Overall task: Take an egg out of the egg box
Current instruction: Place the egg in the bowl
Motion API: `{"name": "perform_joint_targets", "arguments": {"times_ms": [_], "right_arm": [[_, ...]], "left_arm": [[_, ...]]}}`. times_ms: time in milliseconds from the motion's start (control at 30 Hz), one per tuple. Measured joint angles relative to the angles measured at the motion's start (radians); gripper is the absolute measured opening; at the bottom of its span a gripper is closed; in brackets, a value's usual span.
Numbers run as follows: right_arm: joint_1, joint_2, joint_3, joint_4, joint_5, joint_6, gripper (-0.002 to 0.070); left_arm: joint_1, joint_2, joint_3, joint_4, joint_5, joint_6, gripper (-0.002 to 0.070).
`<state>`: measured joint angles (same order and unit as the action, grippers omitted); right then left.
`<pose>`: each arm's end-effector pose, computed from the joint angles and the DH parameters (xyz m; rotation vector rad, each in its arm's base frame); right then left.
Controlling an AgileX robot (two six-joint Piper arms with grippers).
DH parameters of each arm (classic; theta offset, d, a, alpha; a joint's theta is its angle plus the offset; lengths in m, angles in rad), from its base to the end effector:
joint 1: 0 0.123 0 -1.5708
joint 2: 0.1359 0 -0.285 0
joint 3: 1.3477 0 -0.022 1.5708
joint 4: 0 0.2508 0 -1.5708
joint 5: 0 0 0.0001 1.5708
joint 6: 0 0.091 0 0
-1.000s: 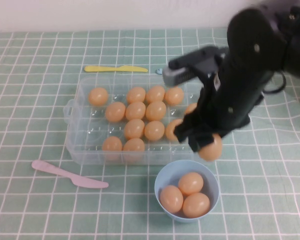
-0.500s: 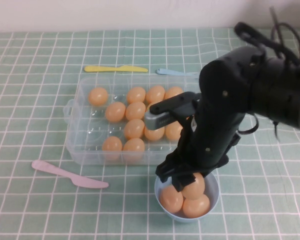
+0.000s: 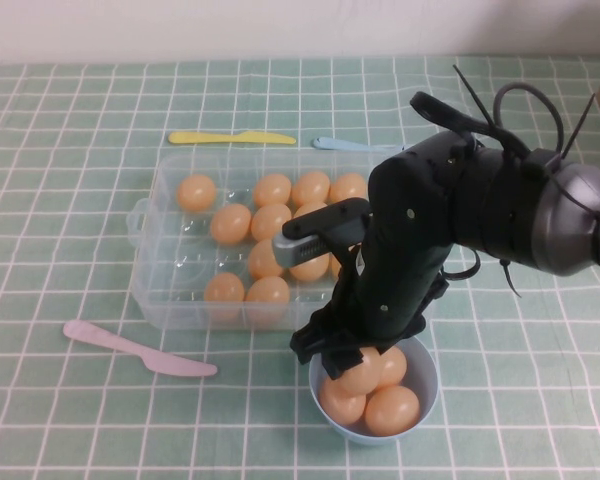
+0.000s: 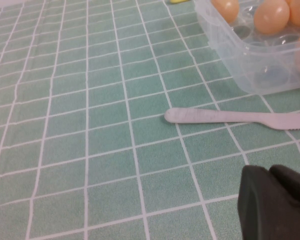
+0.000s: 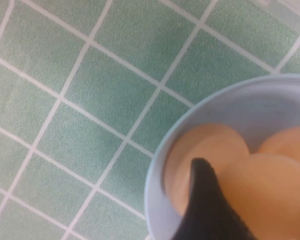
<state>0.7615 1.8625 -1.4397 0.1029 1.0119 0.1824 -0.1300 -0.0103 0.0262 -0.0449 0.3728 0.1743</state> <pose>0.2713 0.2696 0.2321 -0.7847 2.8672 0.2751 0.0521 -0.0083 0.1714 0.2561 1.8543 -0.0136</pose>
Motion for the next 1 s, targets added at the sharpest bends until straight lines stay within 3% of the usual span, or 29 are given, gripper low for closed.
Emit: {"name": "perform_joint_targets", "arguments": {"times_ms": [200,567,867,1000], "right_arm": [[0.0,0.0,0.0,0.0,-0.014,0.0,0.0361],[0.0,0.007,0.0,0.0,-0.015,0.0,0.0463],[0.0,-0.081,0.001,-0.014,0.043,0.0,0.0468],[0.0,-0.166,0.001,-0.018,0.098,0.0,0.0419]], "left_arm": [[0.0,0.0,0.0,0.0,0.0,0.0,-0.0003],[0.0,0.0,0.0,0.0,0.0,0.0,-0.0003],[0.0,0.0,0.0,0.0,0.0,0.0,-0.0003],[0.0,0.0,0.0,0.0,0.0,0.0,-0.0003]]}}
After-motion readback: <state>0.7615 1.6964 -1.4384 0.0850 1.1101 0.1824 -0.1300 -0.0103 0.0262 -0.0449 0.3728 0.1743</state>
